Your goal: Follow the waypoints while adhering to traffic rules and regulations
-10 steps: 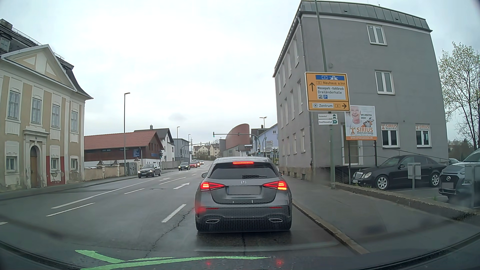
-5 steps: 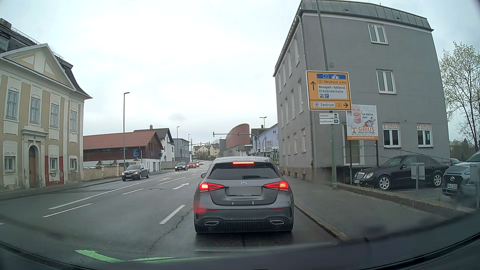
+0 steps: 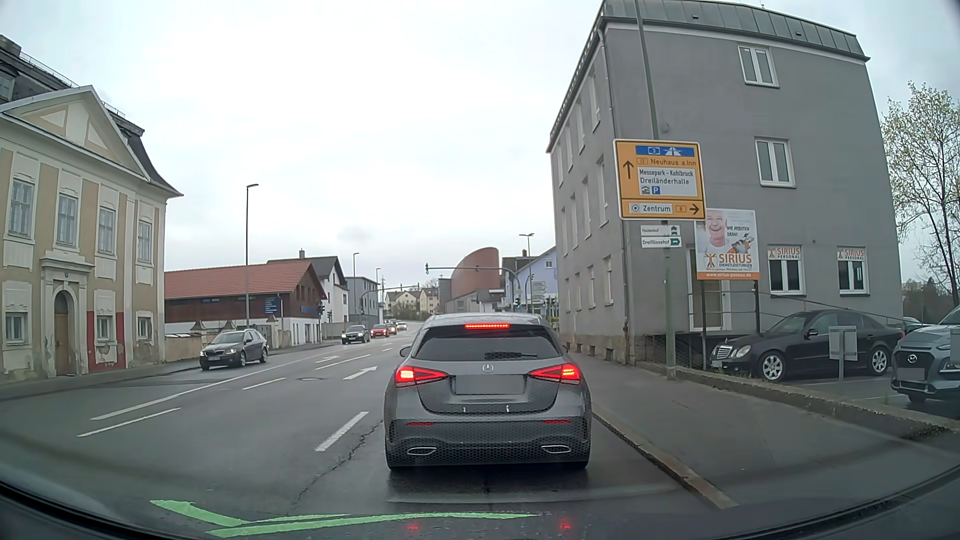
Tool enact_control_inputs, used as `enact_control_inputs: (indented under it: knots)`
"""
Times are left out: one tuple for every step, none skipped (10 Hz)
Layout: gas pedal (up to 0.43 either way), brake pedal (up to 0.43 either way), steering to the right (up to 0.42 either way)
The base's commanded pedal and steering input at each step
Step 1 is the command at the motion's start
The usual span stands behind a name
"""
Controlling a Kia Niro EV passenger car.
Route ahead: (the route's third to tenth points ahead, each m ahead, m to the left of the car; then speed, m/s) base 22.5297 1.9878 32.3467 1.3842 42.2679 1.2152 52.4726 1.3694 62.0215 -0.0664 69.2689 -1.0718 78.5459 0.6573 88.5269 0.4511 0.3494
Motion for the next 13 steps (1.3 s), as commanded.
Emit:
enact_control_inputs:
  knots:
    - [0.000, 0.079, 0.009]
    - [0.000, 0.079, 0.012]
    - [0.000, 0.085, 0.013]
    - [0.000, 0.085, 0.013]
    - [0.000, 0.085, 0.014]
    - [0.000, 0.085, 0.015]
    - [0.000, 0.079, 0.016]
    - [0.000, 0.018, 0.016]
    - [0.000, 0.000, 0.016]
    - [0.000, 0.000, 0.016]
    - [0.000, 0.000, 0.016]
    - [0.000, 0.000, 0.016]
    - [0.000, 0.000, 0.016]
